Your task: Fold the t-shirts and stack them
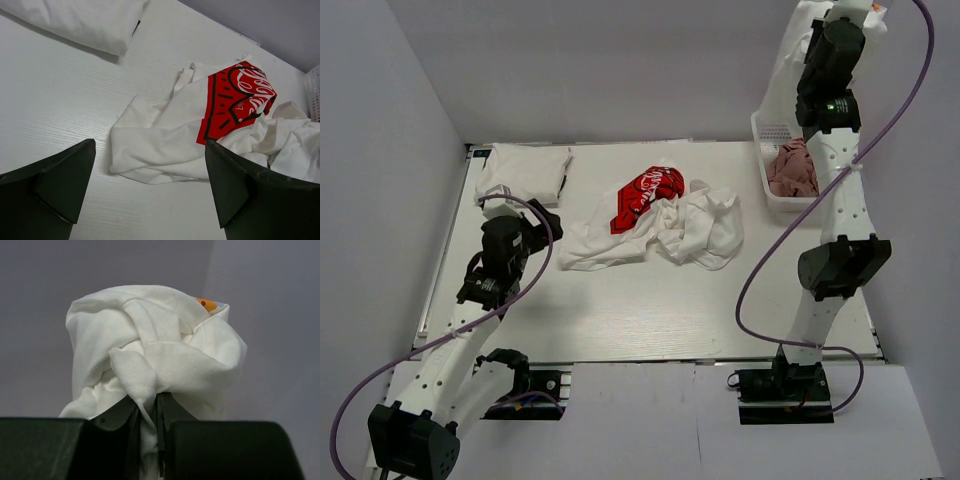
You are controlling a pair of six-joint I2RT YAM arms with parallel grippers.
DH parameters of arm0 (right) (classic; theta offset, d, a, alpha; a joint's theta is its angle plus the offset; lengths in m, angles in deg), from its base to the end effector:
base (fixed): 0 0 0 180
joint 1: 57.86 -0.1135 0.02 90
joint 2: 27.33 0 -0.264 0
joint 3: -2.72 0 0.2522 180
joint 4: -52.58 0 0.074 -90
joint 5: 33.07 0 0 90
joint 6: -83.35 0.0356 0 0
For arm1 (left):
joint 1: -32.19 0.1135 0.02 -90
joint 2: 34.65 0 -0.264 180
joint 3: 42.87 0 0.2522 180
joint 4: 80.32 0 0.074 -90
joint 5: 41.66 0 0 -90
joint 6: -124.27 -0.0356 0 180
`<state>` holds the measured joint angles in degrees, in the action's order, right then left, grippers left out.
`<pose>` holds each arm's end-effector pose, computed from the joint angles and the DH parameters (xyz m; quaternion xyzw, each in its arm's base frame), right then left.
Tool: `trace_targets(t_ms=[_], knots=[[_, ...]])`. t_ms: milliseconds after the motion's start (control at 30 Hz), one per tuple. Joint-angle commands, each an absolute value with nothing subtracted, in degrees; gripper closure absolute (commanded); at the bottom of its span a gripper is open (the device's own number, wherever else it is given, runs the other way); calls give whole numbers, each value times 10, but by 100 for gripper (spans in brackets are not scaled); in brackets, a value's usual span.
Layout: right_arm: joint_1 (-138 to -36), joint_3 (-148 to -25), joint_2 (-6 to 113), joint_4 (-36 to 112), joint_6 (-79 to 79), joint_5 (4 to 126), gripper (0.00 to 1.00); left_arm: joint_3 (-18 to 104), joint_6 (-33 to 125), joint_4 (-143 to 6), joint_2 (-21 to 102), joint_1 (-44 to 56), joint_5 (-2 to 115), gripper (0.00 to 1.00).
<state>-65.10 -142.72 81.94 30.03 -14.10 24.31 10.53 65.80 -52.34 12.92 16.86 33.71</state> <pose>0.4109 0.0329 0.5360 0.1431 0.6167 -0.1750 0.7540 0.1887 -0.0424 0.2931 -0.1863 0.8048 -0.1232 0.5499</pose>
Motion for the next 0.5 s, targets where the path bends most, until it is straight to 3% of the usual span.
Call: trace_targets(t_ms=[0,167,300,467], knots=[[-608,-1421,832,365,-169,275,100,94,638,-564,125,171,365,0],[-558,-1314,860,368,-129,339,100,101,633,-556,132,171,365,0],[-546,-1326,915,286,-142,368,10,106,633,-556,145,171,372,0],[-557,-1280,843,210,-116,542,10,117,633,-551,161,171,395,0]])
